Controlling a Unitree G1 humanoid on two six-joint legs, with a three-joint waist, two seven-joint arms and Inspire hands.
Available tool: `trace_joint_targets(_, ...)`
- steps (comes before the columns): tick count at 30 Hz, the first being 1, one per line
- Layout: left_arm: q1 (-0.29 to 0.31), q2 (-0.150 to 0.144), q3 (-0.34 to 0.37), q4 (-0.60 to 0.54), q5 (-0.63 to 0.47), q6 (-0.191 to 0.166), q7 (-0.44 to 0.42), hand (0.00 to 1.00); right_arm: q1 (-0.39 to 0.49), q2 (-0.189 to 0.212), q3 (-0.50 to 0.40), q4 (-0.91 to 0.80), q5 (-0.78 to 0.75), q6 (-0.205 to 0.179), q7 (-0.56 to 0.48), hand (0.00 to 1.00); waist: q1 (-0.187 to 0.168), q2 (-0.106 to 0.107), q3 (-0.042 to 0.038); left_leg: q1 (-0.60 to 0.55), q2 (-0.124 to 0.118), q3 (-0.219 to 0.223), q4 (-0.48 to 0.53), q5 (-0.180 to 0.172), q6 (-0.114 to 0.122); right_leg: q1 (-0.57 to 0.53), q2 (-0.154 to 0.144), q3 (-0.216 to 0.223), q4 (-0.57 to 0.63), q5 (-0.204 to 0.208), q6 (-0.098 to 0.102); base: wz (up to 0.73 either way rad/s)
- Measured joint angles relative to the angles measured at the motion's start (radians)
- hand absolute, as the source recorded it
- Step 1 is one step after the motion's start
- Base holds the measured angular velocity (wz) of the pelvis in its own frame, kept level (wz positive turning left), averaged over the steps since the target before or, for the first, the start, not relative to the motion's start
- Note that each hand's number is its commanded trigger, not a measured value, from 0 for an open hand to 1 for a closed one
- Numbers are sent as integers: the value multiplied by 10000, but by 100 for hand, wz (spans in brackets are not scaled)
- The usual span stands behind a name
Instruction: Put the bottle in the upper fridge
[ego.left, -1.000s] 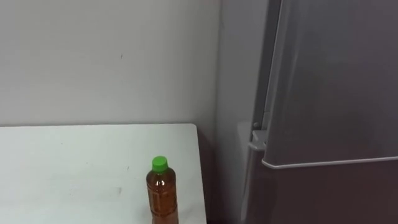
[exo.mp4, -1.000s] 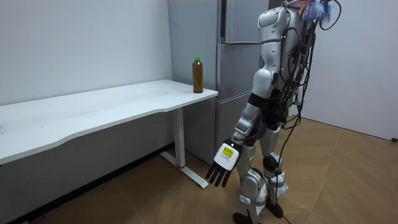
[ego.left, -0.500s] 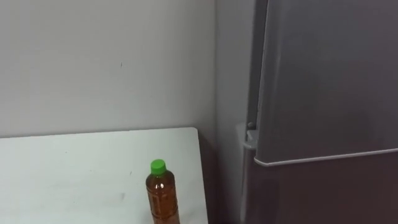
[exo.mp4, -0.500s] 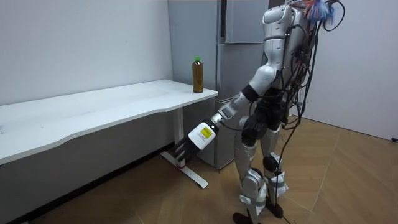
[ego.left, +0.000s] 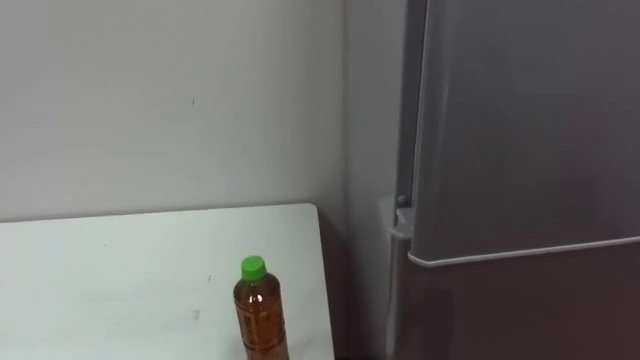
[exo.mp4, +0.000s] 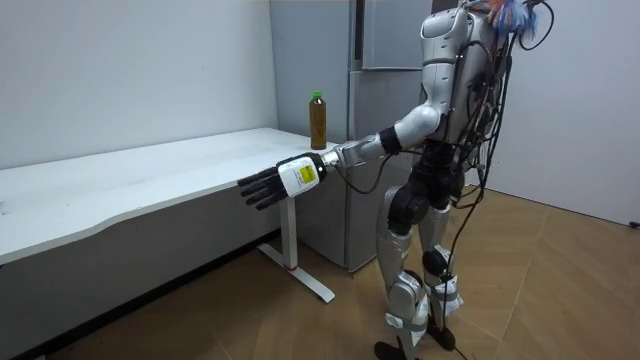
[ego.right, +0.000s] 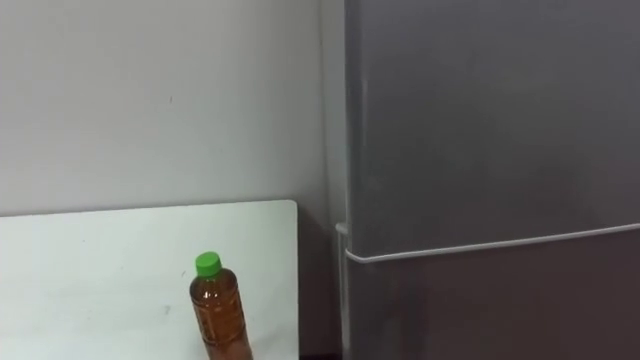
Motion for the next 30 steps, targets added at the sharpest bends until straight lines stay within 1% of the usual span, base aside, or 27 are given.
trace_joint_targets(1,-25,-4,23,-288,-8,4,96,0,60,13,-2,-41,-5,0,2,0,3,14,-7,-1,3,-3,2,0,0,1,7,9,1,0,-1,0)
trace_joint_targets(4,-16,3,76,-1613,-10,-31,494,0,304,54,-23,-260,-4,1,-53,0,10,-7,-33,-5,10,-5,1,1,-2,-5,16,17,-12,1,-3,0)
trace_joint_targets(5,-29,27,83,-2035,-5,-83,601,0,305,56,-45,-262,-1,1,-98,0,2,-52,-13,-1,4,4,-7,1,-2,-9,13,34,-11,1,-2,-3)
trace_joint_targets(6,-47,32,82,-2484,-9,-91,631,0,308,59,-40,-262,14,0,-103,0,0,-22,-31,3,2,22,-9,0,-1,-11,11,50,-9,1,-2,-4)
trace_joint_targets(7,-47,31,79,-2712,-9,-97,651,0,309,64,-39,-262,27,0,-103,0,2,-33,-25,3,2,29,-9,0,0,-13,11,65,-10,1,-2,-5)
trace_joint_targets(8,-51,33,77,-3127,0,-116,671,0,311,66,-29,-292,23,1,-103,0,9,-9,-38,-6,4,41,-7,-2,2,-22,18,142,-13,1,-2,-4)
trace_joint_targets(9,-61,35,78,-3334,6,-124,674,0,301,70,-27,-311,-22,0,-103,0,3,-26,-28,-30,3,40,-5,-2,2,-28,21,149,-15,1,-2,0)
trace_joint_targets(11,-263,51,87,-4158,26,-142,654,0,234,133,-22,-310,-48,0,-99,0,-5,-80,-6,-87,5,-1,22,-1,1,-10,21,105,-22,1,-2,6)
trace_joint_targets(12,-313,59,87,-4321,26,-144,625,0,229,139,-23,-309,-55,0,-96,0,-16,-91,-3,-86,4,-3,28,-1,1,-8,20,103,-23,1,-2,0)
trace_joint_targets(13,-364,76,92,-4618,24,-147,546,0,232,139,-23,-309,-71,0,-91,0,-26,-151,36,-80,2,2,32,-1,1,-8,17,110,-22,1,-2,0)
trace_joint_targets(14,-372,79,88,-4970,26,-148,518,0,178,146,-23,-310,-82,1,-77,0,-40,-119,20,-82,1,2,42,-3,3,-11,15,107,-24,1,-2,0)
trace_joint_targets(15,-377,79,88,-5121,26,-149,494,0,175,152,-23,-310,-96,4,-72,0,-50,-161,44,-80,1,2,41,-3,4,-11,12,96,-27,1,-2,0)
trace_joint_targets(16,-445,79,87,-5289,29,-149,410,0,181,166,-25,-310,-110,4,-70,0,-68,-115,23,-73,1,-4,45,-3,4,-10,12,82,-27,1,-2,0)
trace_joint_targets(18,-605,81,84,-5295,32,-149,256,0,174,183,-33,-310,-110,10,-71,0,-91,-105,36,-70,5,-9,62,-3,4,-5,13,73,-23,1,-2,2)
trace_joint_targets(20,-857,81,83,-5333,41,-144,60,0,117,267,-134,-307,-282,13,-61,0,-254,-77,32,-171,2,-133,154,-3,4,-3,12,-19,-29,1,-2,13)
trace_joint_targets(21,-935,81,79,-5362,41,-143,27,0,92,293,-165,-306,-332,13,-50,0,-298,-85,46,-194,-1,-174,175,-3,4,-9,11,-55,-30,2,-3,13)
trace_joint_targets(22,-1074,81,74,-5405,41,-143,-121,0,45,319,-205,-304,-380,14,-6,0,-326,-82,107,-200,2,-194,191,-3,4,-9,14,-65,-27,3,-6,6)
trace_joint_targets(23,-1182,80,57,-5423,42,-142,-267,0,42,315,-205,-301,-380,13,37,0,-327,-63,125,-208,3,-199,199,-3,4,-8,16,-62,-24,4,-7,0)
trace_joint_targets(25,-1269,72,46,-5608,38,-134,-458,0,57,315,-199,-284,-315,13,84,0,-376,-49,131,-215,2,-203,199,-3,4,-16,16,-58,-23,4,-7,0)
trace_joint_targets(27,-1332,-23,-21,-5934,33,-135,-622,0,53,311,-188,-208,-173,13,135,0,-387,-48,133,-227,-2,-201,196,-3,4,-26,13,-68,-26,4,-6,0)
trace_joint_targets(30,-1644,-82,-348,-6050,40,-131,-834,0,-93,312,-162,-6,-192,8,217,0,-390,-64,128,-225,-5,-198,195,-2,5,-35,12,-61,-19,4,-7,0)
